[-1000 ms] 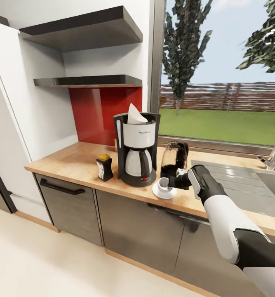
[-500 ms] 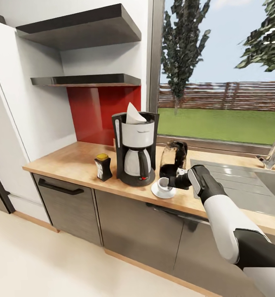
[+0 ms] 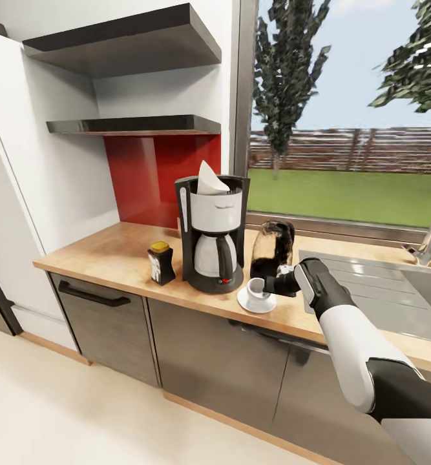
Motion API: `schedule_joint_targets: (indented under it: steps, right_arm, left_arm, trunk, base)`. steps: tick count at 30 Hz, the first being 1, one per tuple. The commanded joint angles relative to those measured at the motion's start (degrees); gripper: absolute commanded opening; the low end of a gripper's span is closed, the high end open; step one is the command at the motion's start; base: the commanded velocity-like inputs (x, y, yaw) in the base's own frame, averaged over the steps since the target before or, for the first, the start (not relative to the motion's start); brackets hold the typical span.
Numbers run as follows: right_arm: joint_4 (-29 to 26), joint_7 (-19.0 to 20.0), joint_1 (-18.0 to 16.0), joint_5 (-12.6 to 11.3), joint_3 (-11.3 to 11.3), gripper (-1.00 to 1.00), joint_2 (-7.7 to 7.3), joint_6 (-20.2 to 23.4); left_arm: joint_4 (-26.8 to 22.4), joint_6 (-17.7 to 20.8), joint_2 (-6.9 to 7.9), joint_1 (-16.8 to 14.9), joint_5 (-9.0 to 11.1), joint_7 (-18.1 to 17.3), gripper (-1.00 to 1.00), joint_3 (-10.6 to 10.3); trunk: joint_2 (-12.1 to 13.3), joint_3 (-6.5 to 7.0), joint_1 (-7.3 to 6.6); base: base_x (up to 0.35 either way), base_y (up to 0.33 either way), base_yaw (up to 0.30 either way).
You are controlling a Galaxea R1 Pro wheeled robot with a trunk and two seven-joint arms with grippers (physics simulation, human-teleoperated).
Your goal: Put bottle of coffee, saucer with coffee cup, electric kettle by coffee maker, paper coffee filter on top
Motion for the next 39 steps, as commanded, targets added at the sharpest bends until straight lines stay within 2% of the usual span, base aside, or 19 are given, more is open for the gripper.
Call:
schedule_joint_targets:
  steps: [1,7,8,39]
  right_arm:
    - [-0.07,0.02,-0.04,-0.24,-0.35,-1.00,0.06,0.27]
    - [-0.04,0.02,-0.04,-0.23,-0.35,-1.00,-0.02,0.27]
    - [-0.04,0.02,-0.04,-0.22,-0.35,1.00,-0.02,0.27]
    - [-0.04,0.02,-0.04,-0.18,-0.35,1.00,-0.11,0.27]
  left_arm:
    - [-0.15,0.41,0.01,0.00,0.34,0.22,1.00,-0.49]
    - [-0.13,0.41,0.03,0.00,0.34,0.22,1.00,-0.49]
    - [-0.12,0.41,0.03,0.00,0.34,0.22,1.00,-0.49]
    - [-0.12,0.42,0.02,0.00,0.34,0.31,1.00,-0.50]
  trunk:
    - [-0.04,-0.06,0.00]
    - [-0.04,-0.06,0.00]
    - [-0.04,-0.06,0.00]
    - [0.37,0.20,-0.22]
  base:
    - [0.005,0.000,0.000]
    - [0.001,0.000,0.000]
    - [0.000,0.000,0.000]
    - [0.000,0.000,0.000]
